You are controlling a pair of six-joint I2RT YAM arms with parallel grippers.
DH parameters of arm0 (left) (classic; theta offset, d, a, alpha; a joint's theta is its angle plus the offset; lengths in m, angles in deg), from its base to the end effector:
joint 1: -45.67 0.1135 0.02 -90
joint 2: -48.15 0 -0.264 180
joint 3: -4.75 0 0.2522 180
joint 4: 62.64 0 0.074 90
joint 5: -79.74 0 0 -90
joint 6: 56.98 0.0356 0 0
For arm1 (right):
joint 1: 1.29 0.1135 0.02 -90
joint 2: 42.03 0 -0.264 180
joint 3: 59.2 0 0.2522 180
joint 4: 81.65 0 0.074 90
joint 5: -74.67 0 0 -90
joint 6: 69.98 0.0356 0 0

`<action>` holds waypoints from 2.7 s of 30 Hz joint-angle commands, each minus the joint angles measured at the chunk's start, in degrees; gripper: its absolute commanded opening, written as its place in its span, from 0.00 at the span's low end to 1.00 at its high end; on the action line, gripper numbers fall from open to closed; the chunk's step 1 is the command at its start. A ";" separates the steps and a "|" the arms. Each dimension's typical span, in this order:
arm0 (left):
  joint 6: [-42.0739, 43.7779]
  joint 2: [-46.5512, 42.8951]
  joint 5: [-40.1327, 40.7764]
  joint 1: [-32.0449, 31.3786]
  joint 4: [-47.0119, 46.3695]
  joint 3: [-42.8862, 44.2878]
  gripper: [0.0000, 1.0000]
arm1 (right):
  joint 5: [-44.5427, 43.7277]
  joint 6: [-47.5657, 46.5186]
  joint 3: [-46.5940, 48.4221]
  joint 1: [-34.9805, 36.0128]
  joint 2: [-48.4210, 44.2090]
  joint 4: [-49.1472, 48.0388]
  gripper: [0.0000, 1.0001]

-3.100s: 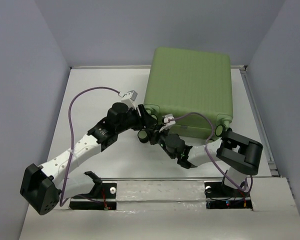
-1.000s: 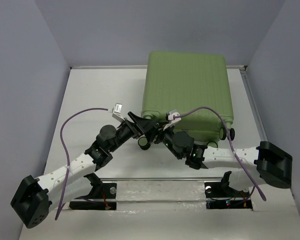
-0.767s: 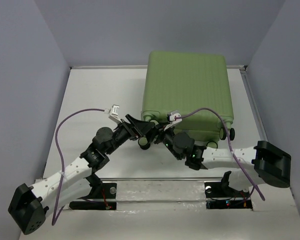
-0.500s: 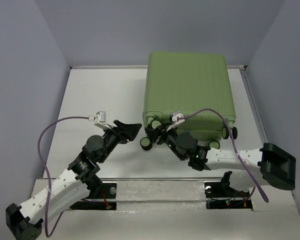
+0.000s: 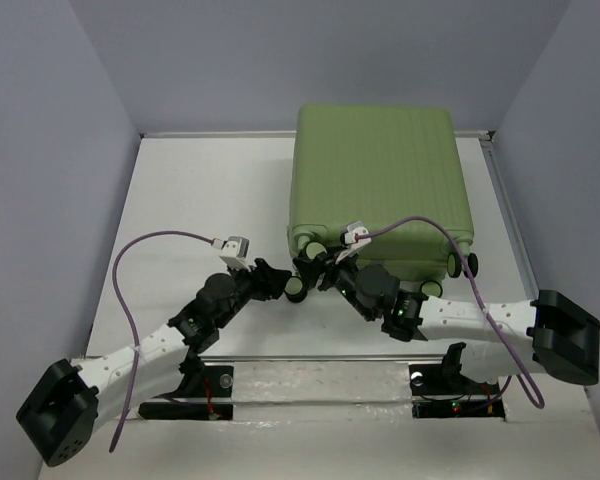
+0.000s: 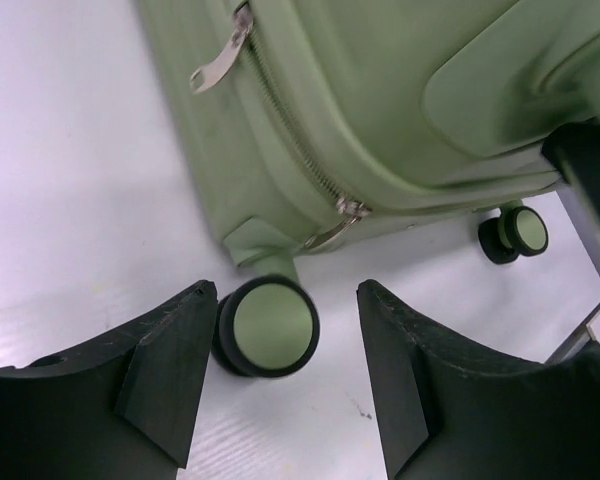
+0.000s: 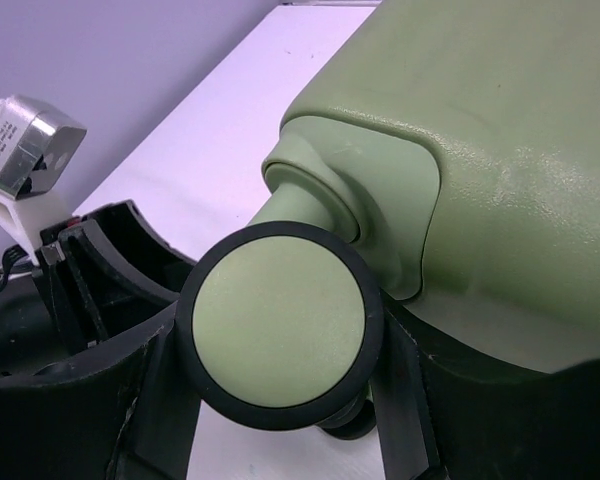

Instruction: Pack the luggage

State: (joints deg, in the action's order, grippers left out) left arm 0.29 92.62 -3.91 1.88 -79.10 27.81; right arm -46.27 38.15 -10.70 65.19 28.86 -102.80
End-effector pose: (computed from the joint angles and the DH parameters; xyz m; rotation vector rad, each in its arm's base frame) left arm 0.1293 -0.1185 0.1969 0.0795 1.7384 -0.9113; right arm 0.1250 0.2414 0.2646 -0.2566 1.6162 0.7171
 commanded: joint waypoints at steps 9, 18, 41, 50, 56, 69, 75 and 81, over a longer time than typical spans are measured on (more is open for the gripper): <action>9.44 15.47 -5.03 -0.15 -17.59 8.54 0.55 | -2.37 -0.29 2.52 -1.18 -2.34 -8.24 0.07; 9.62 19.43 -7.92 -0.16 -17.95 10.48 0.39 | -1.49 -0.11 2.35 -1.18 -2.60 -8.15 0.07; 8.12 20.66 20.72 3.44 7.01 18.82 0.06 | 7.12 1.30 -3.72 -1.18 -19.20 4.23 0.07; 8.39 18.73 16.52 7.23 -0.17 18.04 0.06 | 9.94 1.29 1.11 -1.18 -17.64 14.78 0.07; 9.35 16.44 8.51 6.09 -4.85 15.49 0.06 | 10.63 2.26 9.19 -1.18 -7.98 19.80 0.84; 7.86 14.68 -0.11 3.89 -8.01 15.22 0.06 | 2.29 15.53 21.15 -1.18 8.29 19.62 1.00; 7.33 14.77 -4.23 1.96 -9.33 16.45 0.06 | -3.33 16.85 27.75 -1.18 11.81 32.08 1.00; 6.10 14.95 -8.98 -2.17 -13.10 17.68 0.06 | -8.08 20.54 24.95 -1.18 6.73 44.03 0.93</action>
State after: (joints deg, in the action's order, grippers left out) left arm 8.20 110.22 -1.77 5.12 -77.13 42.39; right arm -46.69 55.90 14.70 64.58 39.83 -69.43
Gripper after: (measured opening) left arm 0.076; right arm 0.976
